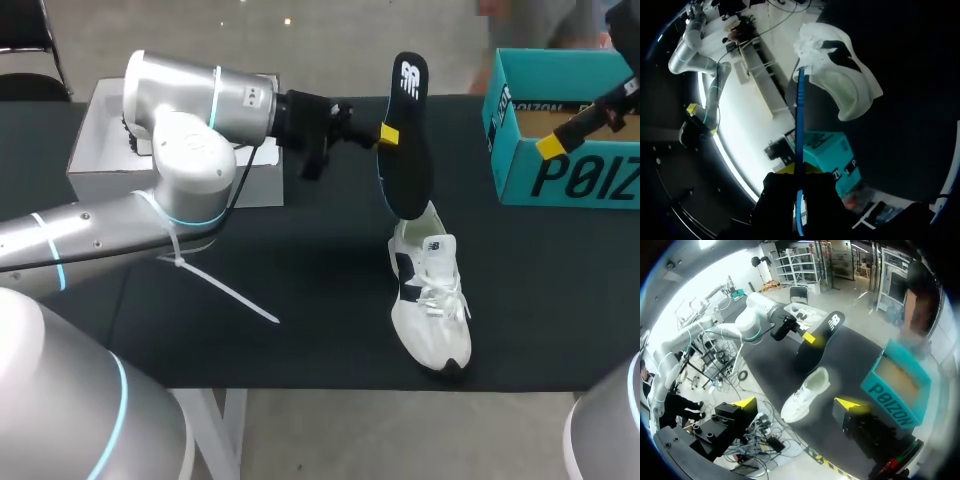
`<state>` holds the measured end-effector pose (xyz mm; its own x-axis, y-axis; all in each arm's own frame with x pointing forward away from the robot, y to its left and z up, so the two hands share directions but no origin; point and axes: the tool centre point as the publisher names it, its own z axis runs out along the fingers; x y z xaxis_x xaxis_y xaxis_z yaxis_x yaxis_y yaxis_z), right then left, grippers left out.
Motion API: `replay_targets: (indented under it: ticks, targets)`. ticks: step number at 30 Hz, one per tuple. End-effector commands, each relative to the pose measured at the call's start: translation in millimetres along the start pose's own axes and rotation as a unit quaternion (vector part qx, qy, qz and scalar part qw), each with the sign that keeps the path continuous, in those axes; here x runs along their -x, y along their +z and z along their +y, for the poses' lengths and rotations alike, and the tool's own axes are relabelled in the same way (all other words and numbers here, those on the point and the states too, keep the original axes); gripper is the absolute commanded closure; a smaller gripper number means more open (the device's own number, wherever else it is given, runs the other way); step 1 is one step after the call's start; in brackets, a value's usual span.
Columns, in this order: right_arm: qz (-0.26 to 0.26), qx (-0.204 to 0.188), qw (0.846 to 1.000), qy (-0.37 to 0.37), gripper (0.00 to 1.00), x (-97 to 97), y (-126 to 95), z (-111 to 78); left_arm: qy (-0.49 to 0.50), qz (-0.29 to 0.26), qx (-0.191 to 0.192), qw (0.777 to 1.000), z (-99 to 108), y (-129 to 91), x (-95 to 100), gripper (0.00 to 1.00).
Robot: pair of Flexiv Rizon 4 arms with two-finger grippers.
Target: Take the shoe out of the shoebox, open the shoe tongue, remove and reinsert the insole, then place the shoe into the shoebox
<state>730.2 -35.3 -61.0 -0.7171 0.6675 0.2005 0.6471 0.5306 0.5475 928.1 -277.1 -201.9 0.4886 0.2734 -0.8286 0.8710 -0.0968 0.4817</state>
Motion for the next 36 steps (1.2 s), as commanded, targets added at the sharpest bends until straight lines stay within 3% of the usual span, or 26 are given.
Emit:
replay_targets:
  ticks: [1,8,14,21,28,36]
  targets:
    - [0.001,-0.003,1.0,0.0,0.0,1.3,0.9,2.8,0.001,0.001,0.0,1.0,-0.5,-0.4,0.2,1.0]
    - [0.008,0.006,1.0,0.004,0.0,5.0,3.2,1.7,0.001,0.001,0.0,1.0,-0.5,-0.4,0.2,1.0]
    - [0.095,0.064,0.99,0.078,0.0,27.2,25.4,-6.1,0.001,0.001,0.0,1.0,-0.5,-0.4,0.2,1.0]
    - [0.183,0.108,0.968,0.131,0.0,41.5,43.6,-8.1,0.001,0.001,0.0,1.0,-0.5,-0.4,0.2,1.0]
    - [0.237,0.131,0.95,0.155,0.0,42.6,55.8,-4.2,0.001,0.001,0.0,1.0,-0.5,-0.4,0.2,1.0]
    - [0.264,0.135,0.943,0.153,0.0,37.1,74.2,3.7,0.001,0.001,0.0,1.0,-0.5,-0.4,0.2,1.0]
